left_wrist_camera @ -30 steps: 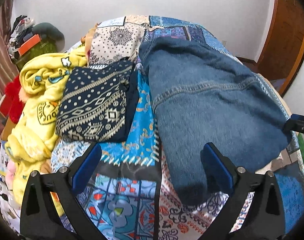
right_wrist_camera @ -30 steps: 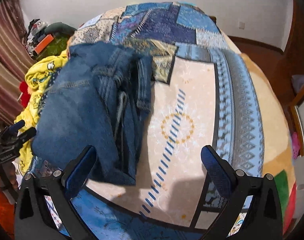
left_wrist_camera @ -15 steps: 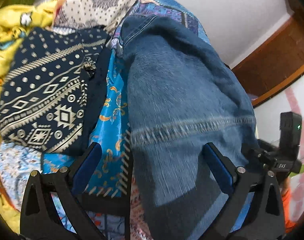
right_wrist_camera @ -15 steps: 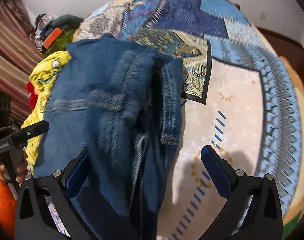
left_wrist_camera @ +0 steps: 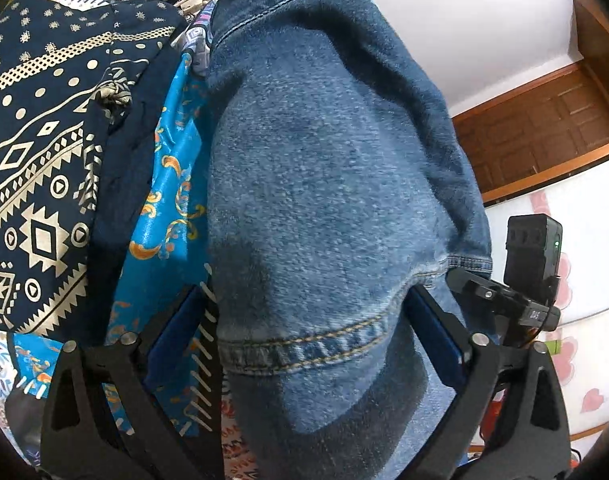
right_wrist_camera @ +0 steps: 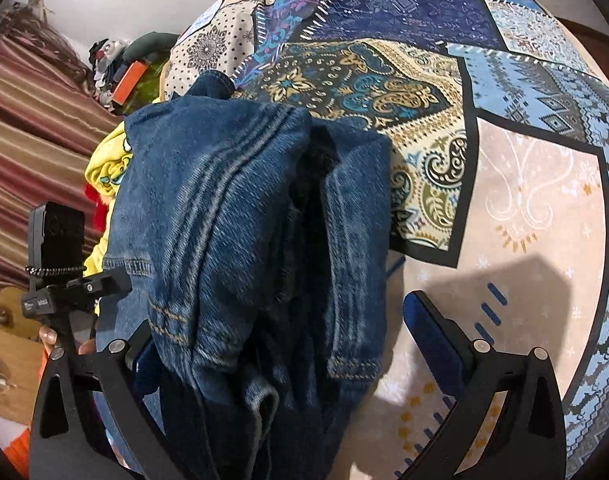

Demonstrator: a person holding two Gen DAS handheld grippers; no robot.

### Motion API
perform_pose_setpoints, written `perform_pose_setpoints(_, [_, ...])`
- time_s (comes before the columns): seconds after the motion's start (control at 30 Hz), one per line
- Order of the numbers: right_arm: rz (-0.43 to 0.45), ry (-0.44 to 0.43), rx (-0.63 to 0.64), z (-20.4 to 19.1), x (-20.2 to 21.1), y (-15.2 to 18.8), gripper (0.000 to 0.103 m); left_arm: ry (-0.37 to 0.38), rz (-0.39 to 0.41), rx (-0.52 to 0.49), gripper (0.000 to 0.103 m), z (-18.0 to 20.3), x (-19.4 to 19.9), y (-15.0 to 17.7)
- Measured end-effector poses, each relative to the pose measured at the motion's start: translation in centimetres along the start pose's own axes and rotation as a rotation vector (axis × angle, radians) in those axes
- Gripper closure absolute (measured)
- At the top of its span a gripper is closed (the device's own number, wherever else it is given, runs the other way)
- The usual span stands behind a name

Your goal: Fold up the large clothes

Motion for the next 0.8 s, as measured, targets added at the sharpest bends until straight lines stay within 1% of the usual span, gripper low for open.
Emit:
perform_pose_setpoints(0.03, [0.005,-0.011,0.000,-0.1,-0.1,-0.2,0.011,0.010,0.003,-0.006,0.016,0.3,0.2,0.0])
perform_pose_setpoints(0.07, [0.006,-0.029,-0.009,-0.4,0.0,-0.3,0.022,0.020,0.007,-0.018,0.018,0.7,0.5,-0.1])
perform_pose_setpoints(0.13, [0.008,-0.019,-0.020,-1.0,0.0,-0.3,0.030,-0.003,0.015,-0.043,0.020,1.7,0.6,0.2])
perform_pose_setpoints(0.17, [0.011,-0.011,-0.011,-1.3,0.1,-0.3,0.037,-0.012,0.016,-0.049,0.022,1.9,0.5,0.2])
perform_pose_setpoints(0.2, [0.017,-0.001,-0.006,-1.7,0.5,-0.3,0.041,-0.024,0.023,-0.056,0.024,2.2,0.7,0.2])
perform_pose_setpoints(0.23, [0.023,0.004,-0.006,-2.0,0.7,-0.4,0.049,-0.027,0.031,-0.058,0.028,2.5,0.9,0.2])
perform_pose_setpoints(0.27, [0.032,0.004,-0.001,-2.4,1.2,-0.5,0.057,-0.020,0.042,-0.058,0.031,2.9,1.3,0.2])
perform_pose_setpoints(0.3, [0.045,0.003,0.009,-3.2,1.9,-0.6,0.065,-0.006,0.057,-0.058,0.035,3.3,1.7,0.0])
perform_pose_setpoints(0.33, [0.052,0.002,0.014,-3.5,2.3,-0.9,0.069,0.011,0.071,-0.060,0.040,3.8,2.4,0.1])
perform_pose_setpoints(0.37, [0.055,0.004,0.018,-3.8,3.0,-1.0,0.071,0.023,0.084,-0.067,0.041,4.2,3.0,0.2])
perform_pose_setpoints(0.43, [0.071,0.011,0.047,-4.9,4.0,-1.1,0.074,0.021,0.112,-0.108,0.045,5.2,4.3,0.4])
perform_pose_setpoints(0.53, [0.104,0.010,0.071,-6.5,4.8,-1.3,0.076,0.021,0.162,-0.135,0.046,6.2,7.0,0.2])
perform_pose_setpoints(0.67, [0.152,-0.003,0.118,-9.5,5.9,-2.0,0.076,0.041,0.239,-0.142,0.047,6.7,11.3,-1.0])
perform_pose_setpoints(0.7, [0.163,-0.009,0.130,-10.4,6.1,-2.2,0.076,0.043,0.275,-0.154,0.047,6.8,13.0,-1.5])
perform_pose_setpoints(0.8, [0.211,-0.053,0.165,-14.0,6.4,-3.6,0.076,0.043,0.343,-0.174,0.047,6.6,16.8,-3.3])
Point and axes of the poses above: each gripper's, at about its wrist camera, not at the fingertips, and x roughly against the way its jaws point, z to its right, y to its underside, the point moved 6 cm from there along -x, roughly the way its jaws point, and after that the axes turned 13 degrees about z, right-handed, at the moved point
